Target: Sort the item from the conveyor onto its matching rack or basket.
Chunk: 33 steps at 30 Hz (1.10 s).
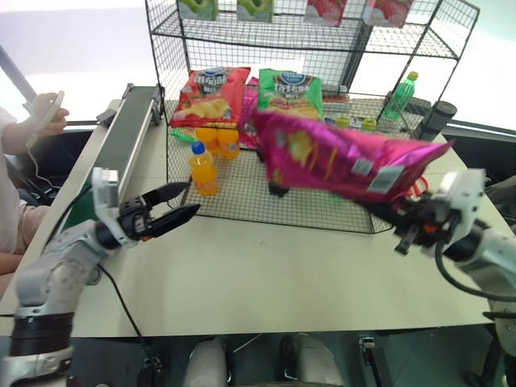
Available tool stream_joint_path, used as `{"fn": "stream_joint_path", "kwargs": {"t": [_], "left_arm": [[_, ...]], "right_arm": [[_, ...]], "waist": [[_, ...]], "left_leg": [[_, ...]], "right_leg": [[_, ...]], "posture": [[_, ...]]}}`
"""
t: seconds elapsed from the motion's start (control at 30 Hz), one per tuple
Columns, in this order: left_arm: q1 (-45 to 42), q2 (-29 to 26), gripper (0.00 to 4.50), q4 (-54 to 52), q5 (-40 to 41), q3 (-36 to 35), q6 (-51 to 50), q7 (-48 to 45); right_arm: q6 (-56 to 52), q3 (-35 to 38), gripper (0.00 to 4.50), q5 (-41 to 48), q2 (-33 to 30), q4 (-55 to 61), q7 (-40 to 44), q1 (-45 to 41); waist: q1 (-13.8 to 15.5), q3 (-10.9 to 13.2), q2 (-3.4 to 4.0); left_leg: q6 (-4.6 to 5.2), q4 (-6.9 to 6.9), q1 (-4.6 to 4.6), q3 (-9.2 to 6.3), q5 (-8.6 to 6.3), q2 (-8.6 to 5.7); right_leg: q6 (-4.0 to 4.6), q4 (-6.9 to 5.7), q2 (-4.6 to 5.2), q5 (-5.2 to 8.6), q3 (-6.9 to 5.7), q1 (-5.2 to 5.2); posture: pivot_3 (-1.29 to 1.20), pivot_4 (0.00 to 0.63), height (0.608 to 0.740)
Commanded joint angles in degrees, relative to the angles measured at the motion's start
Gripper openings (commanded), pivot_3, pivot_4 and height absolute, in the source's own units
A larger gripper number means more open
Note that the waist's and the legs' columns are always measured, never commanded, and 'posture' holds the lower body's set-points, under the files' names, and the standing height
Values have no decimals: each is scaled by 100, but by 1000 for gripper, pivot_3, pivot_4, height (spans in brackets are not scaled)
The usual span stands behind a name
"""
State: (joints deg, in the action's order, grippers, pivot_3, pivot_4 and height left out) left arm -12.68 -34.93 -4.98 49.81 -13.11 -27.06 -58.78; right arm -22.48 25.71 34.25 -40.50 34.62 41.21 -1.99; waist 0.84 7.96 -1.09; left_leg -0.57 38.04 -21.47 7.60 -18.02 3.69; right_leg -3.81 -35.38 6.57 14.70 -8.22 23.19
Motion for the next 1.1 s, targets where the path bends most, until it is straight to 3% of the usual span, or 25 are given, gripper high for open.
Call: {"fn": "stream_joint_path", "kwargs": {"t": [0.03,0.17,0.3,0.53,1.1], "left_arm": [[-273,213,4500,-8,-389,251,357,-51],[-412,429,4500,-50,-682,417,586,-64],[-535,766,4500,-143,-1153,627,1030,222],[-366,1133,4500,-631,-1421,814,1205,608],[-354,1670,4500,-1107,-2100,1257,1670,1485]], "right_arm": [[720,493,25,-624,-18,-83,-417,-201],[1439,451,25,-1488,-173,-395,-644,-361],[2819,34,25,-3525,-753,-1060,-1224,-655],[3684,-757,25,-5734,-1183,-2072,-2234,-898],[3125,-2167,25,-7106,-735,-4540,-3744,-2961]], "waist": [[-6,-1,-1],[-35,0,1],[-41,3,8],[-44,2,3],[-171,6,10]], "left_leg": [[-3,0,1,0,2,-1],[-29,-4,4,6,17,-1],[-31,-4,6,9,19,0],[-39,-2,7,8,24,1],[-51,0,10,10,33,3]], "right_leg": [[-3,0,0,-2,0,-1],[-16,-1,-3,-9,0,0],[-17,-3,-6,-9,1,-1],[-20,-2,-5,-10,5,-3],[-21,-9,-8,-10,5,-5]], "posture": [[0,150,738],[0,150,738],[0,150,738],[0,150,738],[0,150,738]]}}
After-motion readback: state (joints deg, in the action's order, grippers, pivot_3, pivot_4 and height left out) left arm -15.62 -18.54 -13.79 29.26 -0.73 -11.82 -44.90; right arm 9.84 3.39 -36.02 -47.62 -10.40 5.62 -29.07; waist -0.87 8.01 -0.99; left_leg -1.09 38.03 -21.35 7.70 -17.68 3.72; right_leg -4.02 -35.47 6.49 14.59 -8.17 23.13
